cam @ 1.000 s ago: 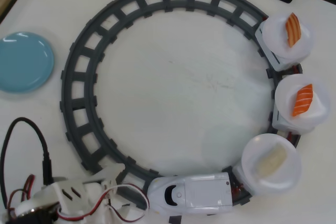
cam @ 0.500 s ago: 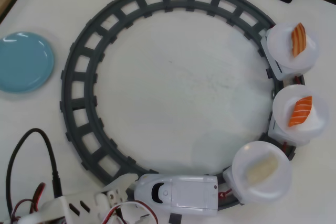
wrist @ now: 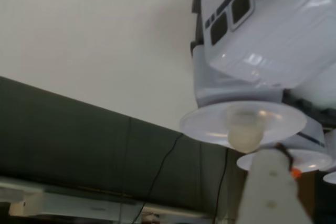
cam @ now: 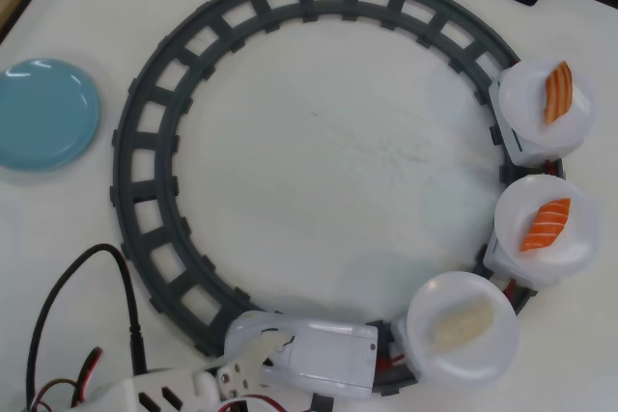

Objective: Pick up the sushi from the Shinkansen and put it on the blue dish

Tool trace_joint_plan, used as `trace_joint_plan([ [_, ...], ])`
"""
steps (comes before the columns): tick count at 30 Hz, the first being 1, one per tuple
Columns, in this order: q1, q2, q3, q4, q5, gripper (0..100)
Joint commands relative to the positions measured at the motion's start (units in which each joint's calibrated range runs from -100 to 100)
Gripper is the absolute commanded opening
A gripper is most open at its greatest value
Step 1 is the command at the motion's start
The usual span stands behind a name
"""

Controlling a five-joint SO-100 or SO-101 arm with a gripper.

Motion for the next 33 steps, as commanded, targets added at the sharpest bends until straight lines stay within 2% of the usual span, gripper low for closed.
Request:
trace_joint_plan([
  [1,0.80,0.00,-2.50,-1.88,0.50,26],
  [9,0.80,15.35,-12.60,-3.92,-3.06,26],
  [16,0.98,27.87,-25.50,-1.20,-3.11,26],
  [28,0.98,40.32,-37.13,-0.77,-3.22,26],
  [33,0.89,45.38,-40.46,-0.77,-5.20,26],
])
